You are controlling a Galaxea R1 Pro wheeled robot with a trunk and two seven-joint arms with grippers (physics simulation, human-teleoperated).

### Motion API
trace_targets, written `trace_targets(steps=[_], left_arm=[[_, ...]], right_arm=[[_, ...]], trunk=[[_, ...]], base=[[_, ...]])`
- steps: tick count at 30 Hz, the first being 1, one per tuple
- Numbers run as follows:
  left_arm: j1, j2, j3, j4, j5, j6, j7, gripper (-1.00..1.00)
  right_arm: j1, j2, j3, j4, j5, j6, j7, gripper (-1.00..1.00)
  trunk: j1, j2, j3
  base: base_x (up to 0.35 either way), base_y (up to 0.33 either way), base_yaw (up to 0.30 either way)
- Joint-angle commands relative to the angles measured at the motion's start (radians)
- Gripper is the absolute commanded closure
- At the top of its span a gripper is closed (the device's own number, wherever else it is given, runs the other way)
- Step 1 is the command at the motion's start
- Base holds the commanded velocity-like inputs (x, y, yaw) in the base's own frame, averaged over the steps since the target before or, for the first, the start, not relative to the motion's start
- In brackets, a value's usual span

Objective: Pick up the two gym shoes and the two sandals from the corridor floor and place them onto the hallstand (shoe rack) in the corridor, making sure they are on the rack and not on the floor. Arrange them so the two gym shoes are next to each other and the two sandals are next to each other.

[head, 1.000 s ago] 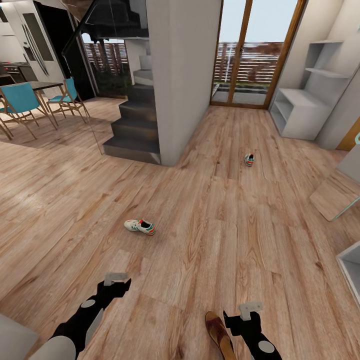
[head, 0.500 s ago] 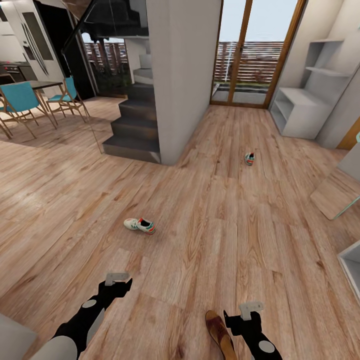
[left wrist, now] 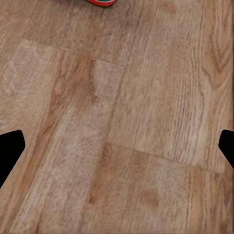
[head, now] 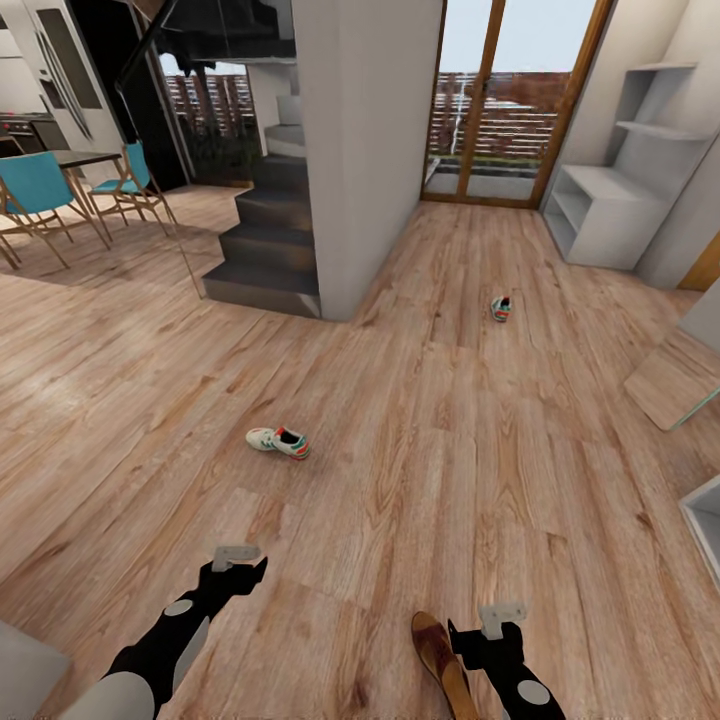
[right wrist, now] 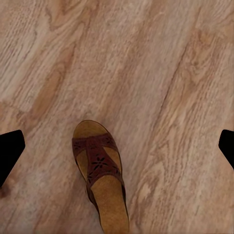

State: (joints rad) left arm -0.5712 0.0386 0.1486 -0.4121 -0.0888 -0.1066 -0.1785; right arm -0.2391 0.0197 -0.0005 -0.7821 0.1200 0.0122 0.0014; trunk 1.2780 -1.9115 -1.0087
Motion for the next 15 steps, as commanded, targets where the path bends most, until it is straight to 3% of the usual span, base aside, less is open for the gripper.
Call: trace_targets(steps=[1,15], left_arm=[[0.000,-0.001,0.009,0.001,-0.009,-0.004,-0.013,-1.00],[0.001,-0.001,0.009,0.001,-0.009,-0.004,-0.045,-1.00]], right_arm=[[0.000,0.000,-0.001,-0.001,0.010,0.001,0.000,-1.00],[-0.008,-0.001,-0.005,-0.007,0.010,0.004,-0.005,-1.00]], trunk=[[0.004,-0.008,-0.005],[0.057,-0.106,-0.071]], base=[[0.000,0.000,0.000],[0.000,0.000,0.000]])
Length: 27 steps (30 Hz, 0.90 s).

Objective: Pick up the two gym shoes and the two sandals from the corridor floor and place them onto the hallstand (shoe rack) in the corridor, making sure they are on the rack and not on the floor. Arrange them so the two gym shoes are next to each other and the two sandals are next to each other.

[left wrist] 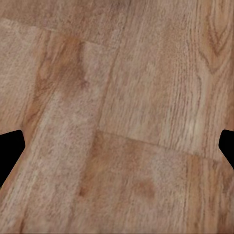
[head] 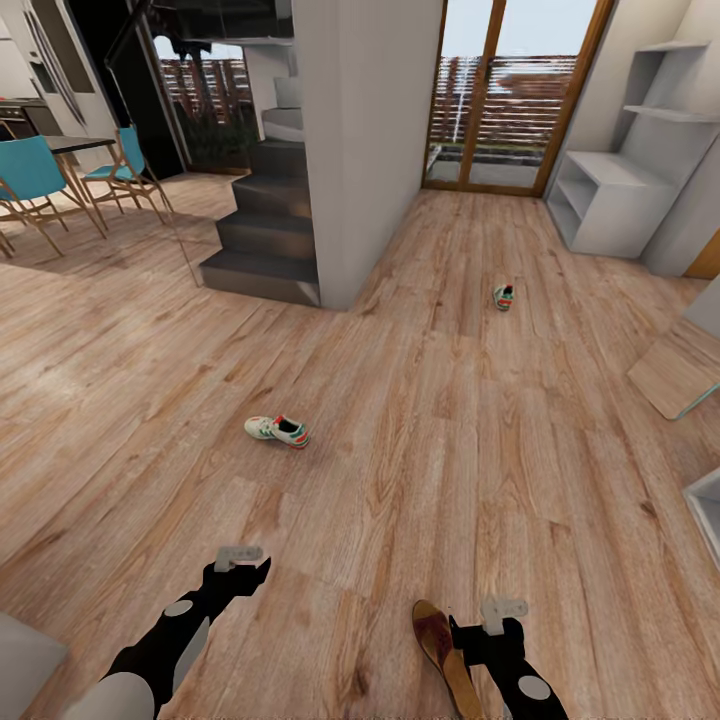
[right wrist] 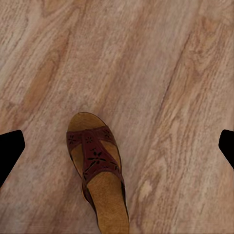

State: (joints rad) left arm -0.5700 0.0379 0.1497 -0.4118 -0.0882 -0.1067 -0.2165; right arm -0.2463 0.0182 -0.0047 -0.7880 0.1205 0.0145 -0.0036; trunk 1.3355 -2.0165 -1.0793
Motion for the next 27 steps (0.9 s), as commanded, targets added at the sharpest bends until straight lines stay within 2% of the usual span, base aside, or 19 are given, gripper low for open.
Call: trace_targets(steps=[1,4,5,13,20,27], left_arm=[[-0.001,-0.001,0.008,0.001,-0.009,-0.004,-0.007,-1.00],[-0.001,0.000,0.008,0.001,-0.009,-0.004,-0.007,-1.00],[-0.001,0.000,0.008,0.001,-0.008,-0.004,-0.007,-1.00],[-0.001,-0.001,0.008,0.001,-0.008,-0.004,-0.007,-1.00],[-0.001,-0.001,0.008,0.001,-0.007,-0.004,-0.007,-1.00],[-0.001,-0.001,0.008,0.001,-0.007,-0.004,-0.007,-1.00]], right_arm=[[-0.012,0.000,-0.001,-0.002,0.010,0.003,-0.001,-1.00],[-0.044,0.000,-0.001,-0.003,0.010,0.004,-0.001,-1.00],[-0.124,0.000,-0.001,0.006,0.010,0.007,-0.001,-1.00],[-0.220,0.000,0.000,0.033,0.011,0.013,-0.002,-1.00],[-0.260,0.001,0.000,0.084,0.012,0.013,-0.002,-1.00],[-0.270,0.000,0.000,0.231,0.010,0.003,-0.003,-1.00]], trunk=[[0.004,-0.008,-0.006],[0.015,-0.029,-0.020],[0.019,-0.036,-0.024],[0.050,-0.092,-0.062],[0.077,-0.141,-0.095],[0.103,-0.190,-0.128]], base=[[0.000,0.000,0.000],[0.000,0.000,0.000],[0.000,0.000,0.000],[0.000,0.000,0.030],[0.000,0.000,0.064],[0.000,0.000,0.069]])
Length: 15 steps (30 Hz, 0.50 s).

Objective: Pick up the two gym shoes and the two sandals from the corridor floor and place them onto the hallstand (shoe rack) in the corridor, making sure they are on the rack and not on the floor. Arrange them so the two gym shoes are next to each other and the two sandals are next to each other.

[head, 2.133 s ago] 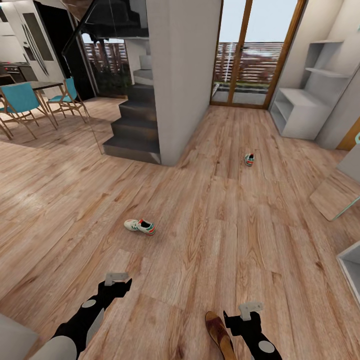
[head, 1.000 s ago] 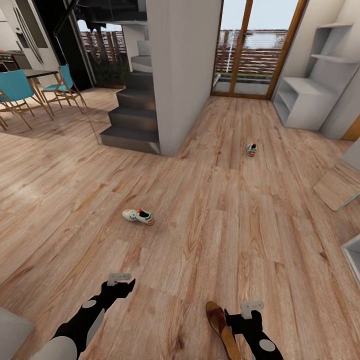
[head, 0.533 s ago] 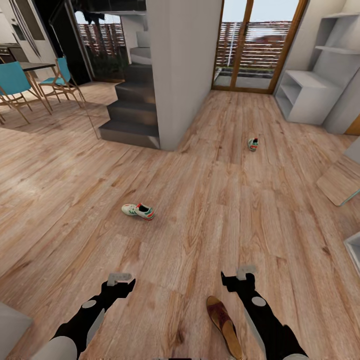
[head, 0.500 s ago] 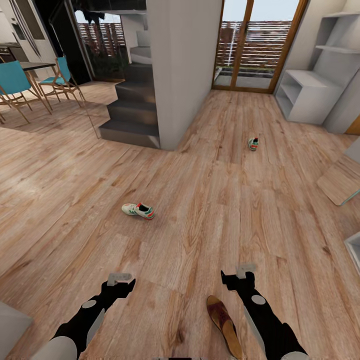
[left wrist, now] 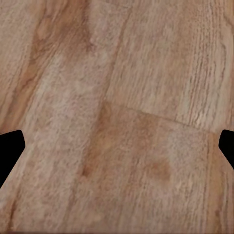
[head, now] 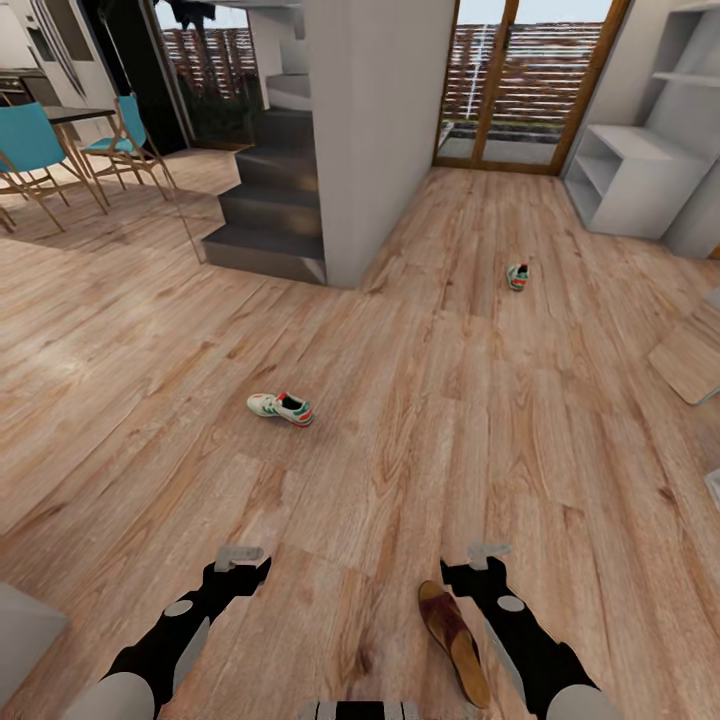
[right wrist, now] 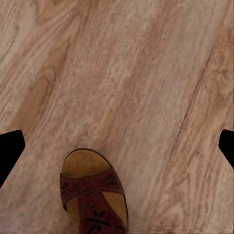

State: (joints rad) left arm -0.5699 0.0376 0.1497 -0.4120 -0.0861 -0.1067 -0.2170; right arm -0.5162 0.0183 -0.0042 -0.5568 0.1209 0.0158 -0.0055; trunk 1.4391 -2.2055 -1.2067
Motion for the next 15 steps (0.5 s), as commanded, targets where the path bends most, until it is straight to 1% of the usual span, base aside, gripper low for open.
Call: trace_targets(steps=[1,6,15], left_arm=[[-0.001,-0.001,0.008,0.001,-0.009,-0.004,-0.007,-1.00],[-0.001,-0.001,0.008,0.001,-0.009,-0.004,-0.007,-1.00],[-0.001,-0.002,0.008,0.001,-0.009,-0.004,-0.007,-1.00]], right_arm=[[-0.001,0.000,0.000,0.018,0.010,0.000,-0.001,-1.00],[-0.002,0.000,0.000,0.083,0.010,-0.028,-0.001,-1.00],[-0.002,-0.004,0.000,0.164,0.010,-0.129,-0.001,-1.00]], trunk=[[0.004,-0.008,-0.005],[0.023,-0.043,-0.029],[0.057,-0.106,-0.072]], base=[[0.000,0.000,0.070],[0.000,0.000,0.070],[0.000,0.000,0.070]])
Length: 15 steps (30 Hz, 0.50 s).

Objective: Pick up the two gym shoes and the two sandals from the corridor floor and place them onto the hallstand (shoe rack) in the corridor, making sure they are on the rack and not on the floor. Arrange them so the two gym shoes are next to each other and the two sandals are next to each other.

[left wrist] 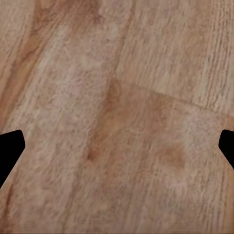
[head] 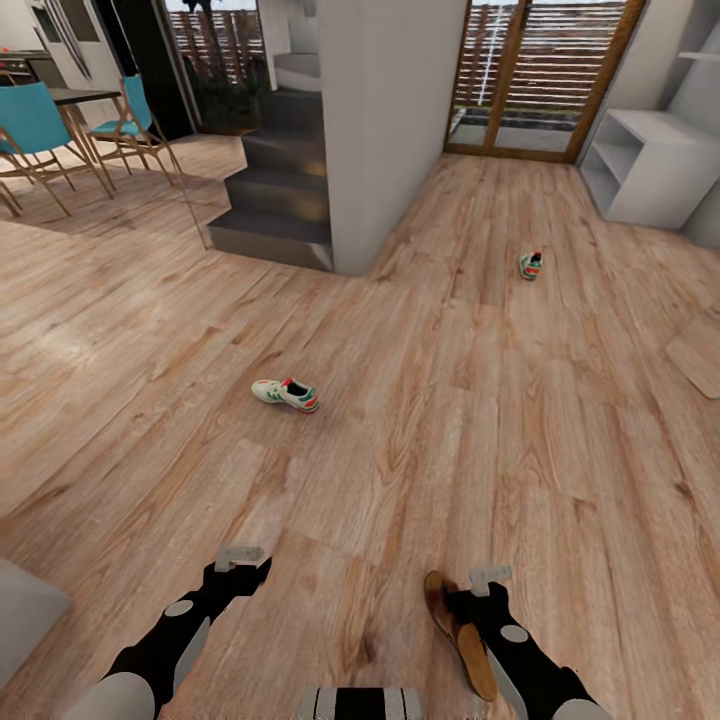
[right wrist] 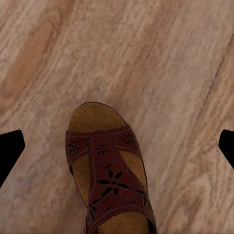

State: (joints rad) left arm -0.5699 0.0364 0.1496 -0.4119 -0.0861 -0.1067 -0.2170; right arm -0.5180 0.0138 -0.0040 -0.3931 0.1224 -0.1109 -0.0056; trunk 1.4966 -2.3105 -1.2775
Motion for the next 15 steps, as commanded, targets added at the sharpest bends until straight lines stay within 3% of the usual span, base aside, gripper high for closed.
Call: trace_targets(steps=[1,15], left_arm=[[-0.001,-0.001,0.008,0.001,-0.009,-0.004,-0.007,-1.00],[-0.001,-0.014,0.007,0.000,-0.012,-0.004,-0.008,-1.00]], right_arm=[[0.000,-0.001,-0.001,0.007,0.008,-0.012,-0.001,-1.00],[-0.001,-0.019,0.001,0.037,0.008,-0.059,-0.001,-1.00]], trunk=[[0.004,-0.007,-0.005],[0.057,-0.105,-0.071]], base=[[0.000,0.000,0.071],[0.000,0.000,0.068]])
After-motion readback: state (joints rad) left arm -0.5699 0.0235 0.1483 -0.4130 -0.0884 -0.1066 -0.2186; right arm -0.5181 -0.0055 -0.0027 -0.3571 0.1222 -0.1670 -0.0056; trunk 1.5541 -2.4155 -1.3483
